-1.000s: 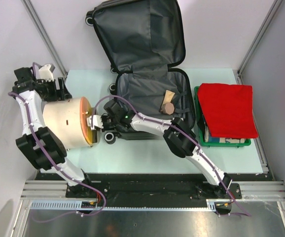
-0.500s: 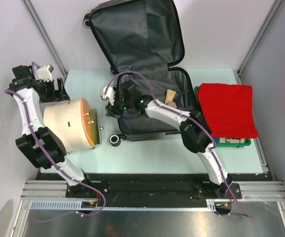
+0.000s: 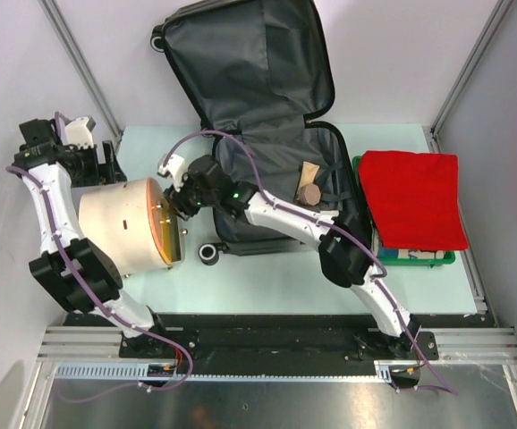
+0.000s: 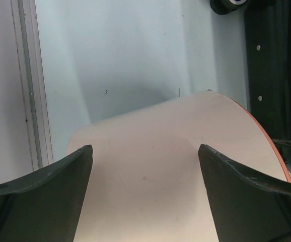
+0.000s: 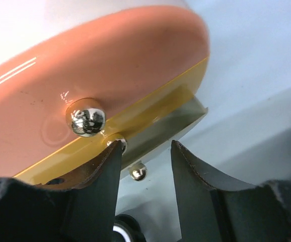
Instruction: Open, take out, and arrange the luggage
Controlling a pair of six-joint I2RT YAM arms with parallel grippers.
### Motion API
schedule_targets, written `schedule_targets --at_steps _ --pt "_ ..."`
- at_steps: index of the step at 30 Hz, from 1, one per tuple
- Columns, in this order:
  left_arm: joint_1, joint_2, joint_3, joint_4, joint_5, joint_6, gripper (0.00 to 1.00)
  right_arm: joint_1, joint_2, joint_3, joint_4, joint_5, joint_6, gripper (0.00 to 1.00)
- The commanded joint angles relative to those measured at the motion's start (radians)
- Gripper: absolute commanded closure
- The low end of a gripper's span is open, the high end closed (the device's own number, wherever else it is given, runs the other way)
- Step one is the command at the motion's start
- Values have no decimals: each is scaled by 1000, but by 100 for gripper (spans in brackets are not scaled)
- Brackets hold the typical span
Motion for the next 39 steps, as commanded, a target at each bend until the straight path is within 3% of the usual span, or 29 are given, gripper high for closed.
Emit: schedule_targets --at_steps 1,12,19,31,39 --pt "-1 -60 -9 -6 16 -33 9 9 42 55 -33 114 37 51" --pt "-1 -80 -64 -3 10 -10 9 44 156 83 -16 235 22 51" --pt "5 -66 -94 24 -21 -5 9 35 165 174 -131 390 -6 52" --pt "8 -51 -94 47 4 -23 9 -13 36 76 -7 159 227 47" --pt "7 -50 -98 49 8 -28 9 -16 111 160 -41 120 265 43"
